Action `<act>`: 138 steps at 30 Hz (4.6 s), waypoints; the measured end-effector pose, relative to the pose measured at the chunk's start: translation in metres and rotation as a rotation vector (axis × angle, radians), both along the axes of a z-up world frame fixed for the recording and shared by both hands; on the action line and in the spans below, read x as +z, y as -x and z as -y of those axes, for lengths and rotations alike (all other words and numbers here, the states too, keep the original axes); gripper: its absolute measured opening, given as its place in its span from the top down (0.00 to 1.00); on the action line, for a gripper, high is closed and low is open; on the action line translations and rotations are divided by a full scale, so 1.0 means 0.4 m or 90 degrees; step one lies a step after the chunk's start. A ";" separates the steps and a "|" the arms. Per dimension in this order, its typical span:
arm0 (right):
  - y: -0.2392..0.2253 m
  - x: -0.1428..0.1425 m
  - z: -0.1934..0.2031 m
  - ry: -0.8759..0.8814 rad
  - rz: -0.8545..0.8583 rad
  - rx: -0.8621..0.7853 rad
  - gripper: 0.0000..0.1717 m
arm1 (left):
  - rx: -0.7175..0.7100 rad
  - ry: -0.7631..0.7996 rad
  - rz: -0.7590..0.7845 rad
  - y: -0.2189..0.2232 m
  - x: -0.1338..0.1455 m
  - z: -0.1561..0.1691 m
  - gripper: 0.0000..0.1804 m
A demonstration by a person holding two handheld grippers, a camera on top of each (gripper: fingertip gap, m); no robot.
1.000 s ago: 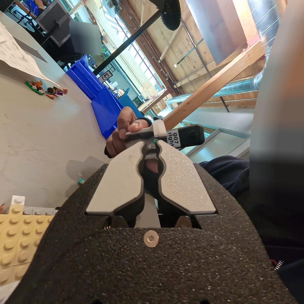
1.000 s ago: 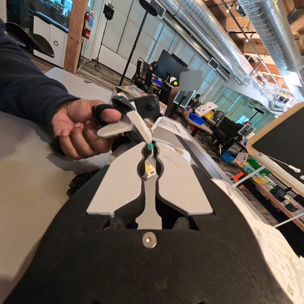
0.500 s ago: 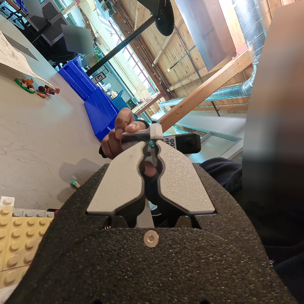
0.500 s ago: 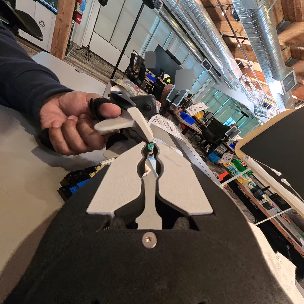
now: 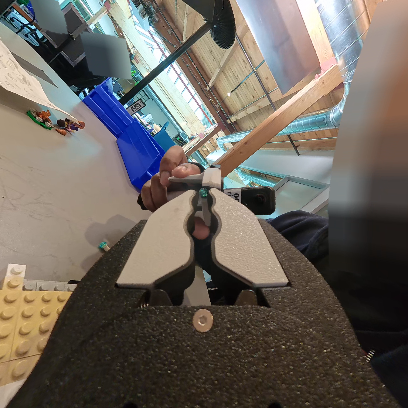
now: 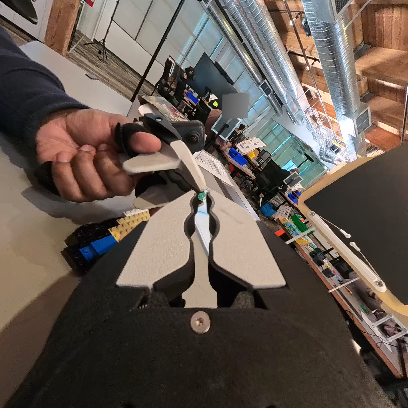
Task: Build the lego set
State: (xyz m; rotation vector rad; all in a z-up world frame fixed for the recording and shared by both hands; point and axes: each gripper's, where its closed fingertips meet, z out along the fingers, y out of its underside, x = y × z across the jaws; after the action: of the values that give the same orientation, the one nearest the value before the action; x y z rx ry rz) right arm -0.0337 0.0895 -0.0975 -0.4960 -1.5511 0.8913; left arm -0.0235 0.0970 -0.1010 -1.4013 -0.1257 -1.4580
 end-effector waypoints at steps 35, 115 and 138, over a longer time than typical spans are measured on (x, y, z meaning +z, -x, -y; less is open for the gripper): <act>0.009 -0.012 -0.008 -0.133 -0.049 -0.071 0.96 | 0.046 0.002 -0.068 0.004 -0.011 -0.006 0.95; -0.096 -0.135 -0.088 -0.044 0.248 -0.058 0.98 | 0.045 -0.014 -0.391 -0.033 -0.082 -0.001 0.96; -0.213 -0.330 -0.083 0.089 0.580 -0.018 0.98 | 0.022 -0.029 -0.538 -0.068 -0.131 0.008 0.96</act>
State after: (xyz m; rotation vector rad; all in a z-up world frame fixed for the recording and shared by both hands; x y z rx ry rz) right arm 0.0516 0.1227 -0.2295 -1.1260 -2.2899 0.7886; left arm 0.0038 0.0937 -0.1533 -1.8467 0.4130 -0.7369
